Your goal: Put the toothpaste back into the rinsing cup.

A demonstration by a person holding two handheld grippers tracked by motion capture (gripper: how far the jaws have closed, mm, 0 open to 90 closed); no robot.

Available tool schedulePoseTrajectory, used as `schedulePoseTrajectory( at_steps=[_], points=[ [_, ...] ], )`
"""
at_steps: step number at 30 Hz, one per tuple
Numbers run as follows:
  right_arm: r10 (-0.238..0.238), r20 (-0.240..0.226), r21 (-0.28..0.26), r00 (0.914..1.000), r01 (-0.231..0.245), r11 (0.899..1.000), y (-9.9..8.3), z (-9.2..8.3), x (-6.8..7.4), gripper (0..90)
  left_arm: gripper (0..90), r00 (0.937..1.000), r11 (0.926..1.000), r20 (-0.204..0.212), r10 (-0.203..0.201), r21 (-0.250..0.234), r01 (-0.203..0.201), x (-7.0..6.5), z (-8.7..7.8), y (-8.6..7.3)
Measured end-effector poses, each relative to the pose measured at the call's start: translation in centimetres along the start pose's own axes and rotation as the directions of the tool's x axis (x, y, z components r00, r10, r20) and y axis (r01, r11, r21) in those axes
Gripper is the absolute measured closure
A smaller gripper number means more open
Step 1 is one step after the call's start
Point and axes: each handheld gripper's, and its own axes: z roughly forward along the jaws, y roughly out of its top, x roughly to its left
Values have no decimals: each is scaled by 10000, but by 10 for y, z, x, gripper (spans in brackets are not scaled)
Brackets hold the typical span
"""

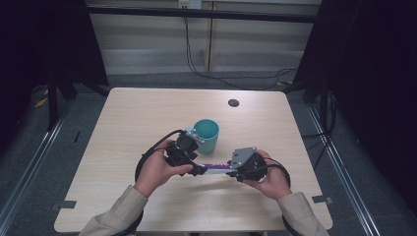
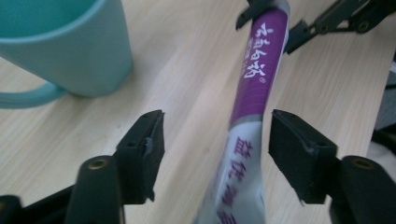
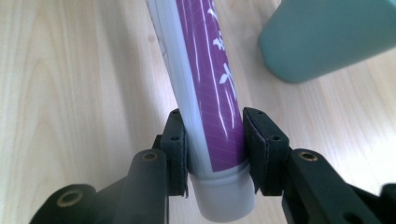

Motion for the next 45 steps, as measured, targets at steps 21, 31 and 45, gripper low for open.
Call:
schedulePoseTrajectory(
  at_steps=[21,31,45],
  points=[
    [1574,468,81,9864,-1580,9874,-34,-19,-19,634,321,9913,9785,-310,-1281,-1666,1212,24,-23,-40],
    [2003,710,-708,9772,-1954,9782,-29,-28,-19,634,359,9805,9662,540,-1888,-1682,1953,24,12,-64],
    [1794,642,-1287,9817,-1701,9770,-5,-22,-14,635,372,9486,9337,2024,-2433,-2159,2855,20,44,-55]
  ],
)
